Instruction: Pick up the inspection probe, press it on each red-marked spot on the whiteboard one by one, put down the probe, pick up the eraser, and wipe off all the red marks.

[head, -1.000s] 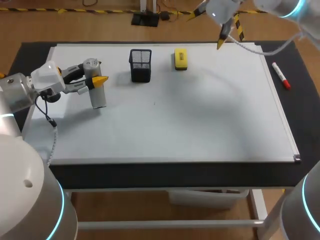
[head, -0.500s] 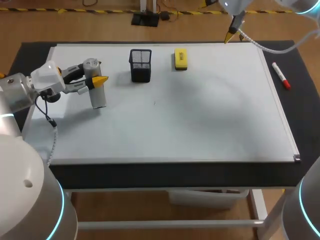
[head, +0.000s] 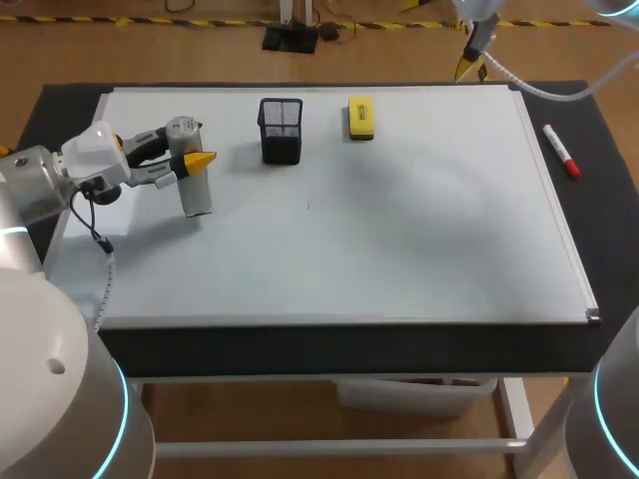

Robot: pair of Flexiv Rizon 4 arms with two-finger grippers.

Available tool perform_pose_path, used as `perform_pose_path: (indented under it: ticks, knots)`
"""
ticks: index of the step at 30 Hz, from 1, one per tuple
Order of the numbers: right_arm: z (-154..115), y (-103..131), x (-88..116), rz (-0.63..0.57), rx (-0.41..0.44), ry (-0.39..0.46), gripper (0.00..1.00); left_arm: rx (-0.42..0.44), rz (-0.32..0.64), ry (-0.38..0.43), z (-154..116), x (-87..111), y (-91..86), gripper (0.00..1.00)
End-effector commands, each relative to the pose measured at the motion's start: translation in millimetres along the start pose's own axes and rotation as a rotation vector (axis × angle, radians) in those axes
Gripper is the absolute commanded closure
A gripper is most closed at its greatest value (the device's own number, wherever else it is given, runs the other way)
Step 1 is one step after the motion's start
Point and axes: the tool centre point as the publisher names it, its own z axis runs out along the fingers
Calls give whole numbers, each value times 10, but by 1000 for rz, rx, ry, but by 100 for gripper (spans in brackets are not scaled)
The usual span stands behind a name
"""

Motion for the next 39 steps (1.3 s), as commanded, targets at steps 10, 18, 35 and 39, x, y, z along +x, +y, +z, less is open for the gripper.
perform_pose_path:
  ticks: [10,18,35,39]
  knots:
    - [-9,-9,-10,-2,0,6,0,-17,7,9,-16,91,-117,100]
    - [-9,-9,-10,-2,0,6,0,-19,29,56,165,-66,-277,100]
    - [-9,-9,-10,-2,0,6,0,83,66,262,953,-540,-683,100]
    - [-9,-9,-10,-2,0,6,0,99,65,299,1087,-637,-720,100]
